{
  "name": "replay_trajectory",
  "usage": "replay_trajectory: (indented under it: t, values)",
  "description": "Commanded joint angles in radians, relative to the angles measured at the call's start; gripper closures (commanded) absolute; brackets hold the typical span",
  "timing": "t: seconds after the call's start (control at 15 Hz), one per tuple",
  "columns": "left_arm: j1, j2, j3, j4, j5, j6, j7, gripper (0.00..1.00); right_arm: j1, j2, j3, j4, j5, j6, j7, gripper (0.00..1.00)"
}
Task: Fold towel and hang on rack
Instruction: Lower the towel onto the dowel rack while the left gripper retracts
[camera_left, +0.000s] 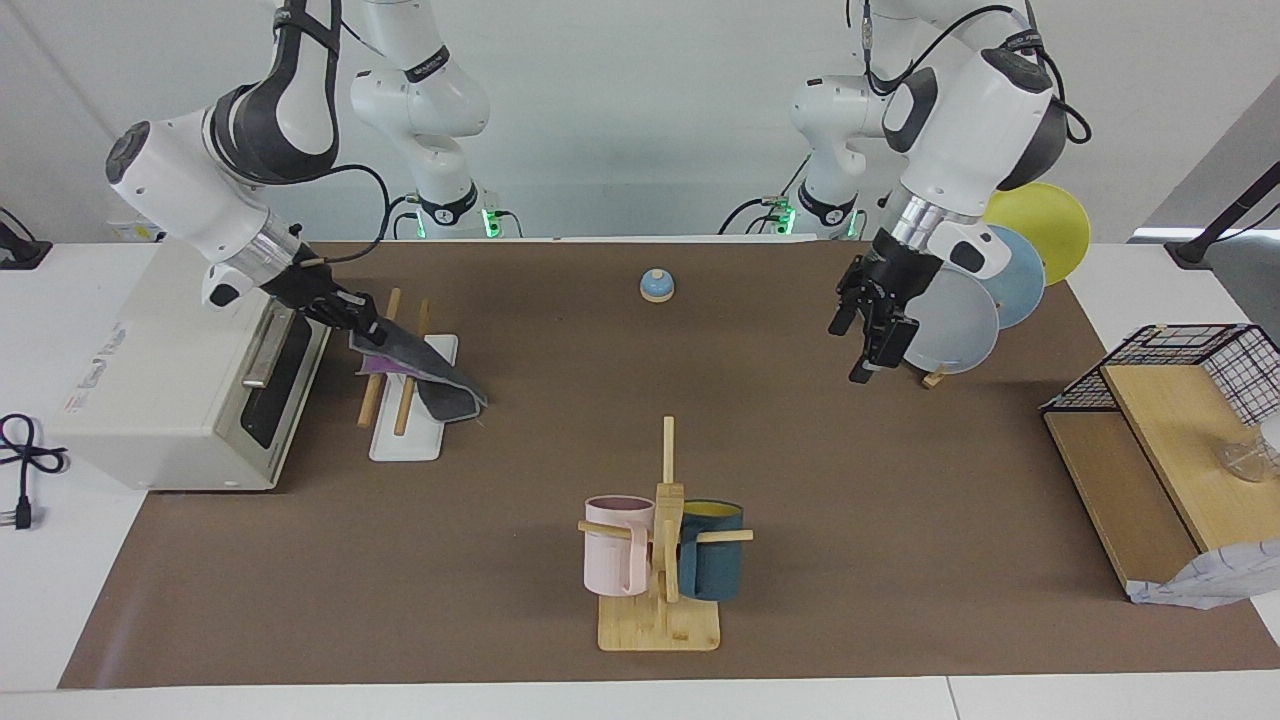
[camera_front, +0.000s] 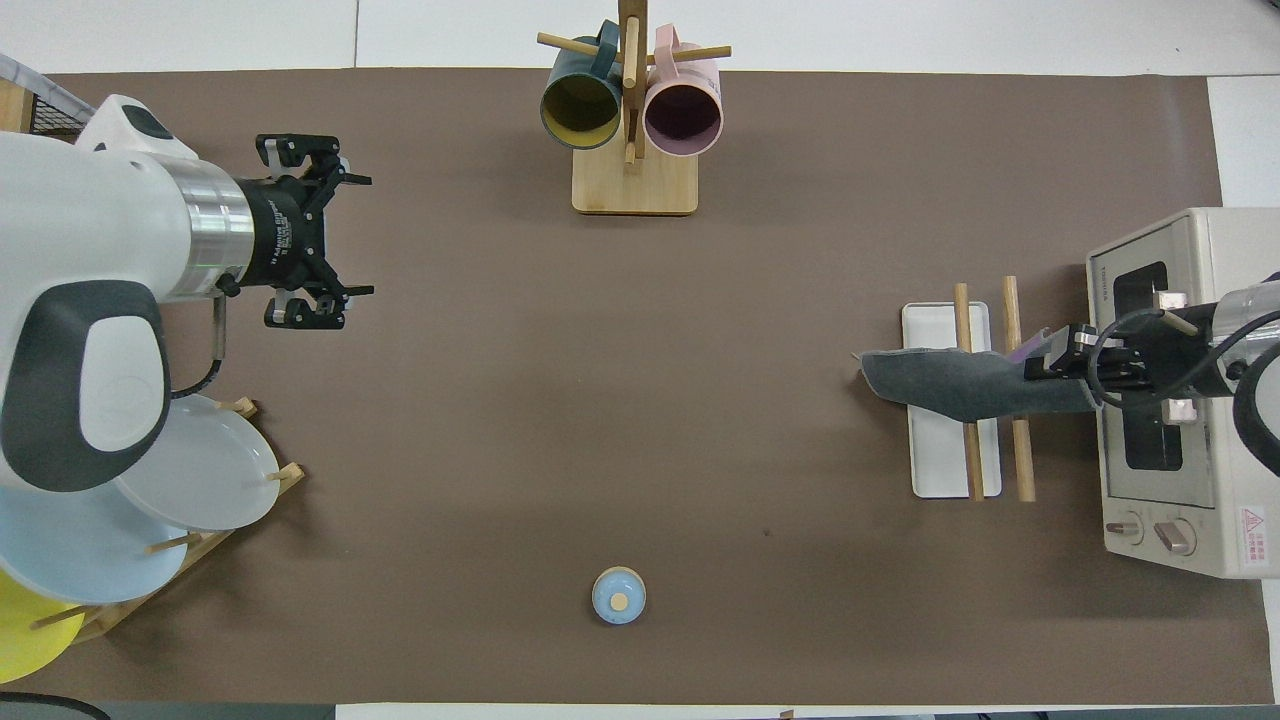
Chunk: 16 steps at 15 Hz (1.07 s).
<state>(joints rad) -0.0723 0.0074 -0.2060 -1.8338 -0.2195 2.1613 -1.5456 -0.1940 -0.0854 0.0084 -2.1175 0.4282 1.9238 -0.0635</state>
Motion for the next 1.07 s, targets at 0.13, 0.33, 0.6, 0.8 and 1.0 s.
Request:
replay_trajectory:
  t: [0.13, 0.33, 0.6, 0.8, 1.0]
  values:
    - [0.115, -0.037, -0.007, -0.027, -0.001, -0.089, 0.428, 0.00, -0.051, -0.020, 0.012, -0.015, -0.100, -0.008, -0.119, 1.00]
    - [0.178, -0.041, 0.005, -0.024, 0.000, -0.164, 0.753, 0.00, -0.062, -0.020, 0.012, -0.015, -0.135, -0.006, -0.174, 1.00]
    - [0.210, -0.041, 0.010, 0.005, 0.096, -0.244, 1.062, 0.00, -0.062, -0.020, 0.012, -0.016, -0.167, -0.002, -0.180, 1.00]
    - [0.200, -0.023, 0.039, 0.077, 0.166, -0.348, 1.266, 0.00, -0.062, -0.020, 0.012, -0.018, -0.215, 0.008, -0.233, 1.00]
    - [0.181, -0.001, 0.051, 0.136, 0.218, -0.448, 1.364, 0.00, -0.061, -0.022, 0.012, -0.018, -0.220, 0.008, -0.234, 1.00]
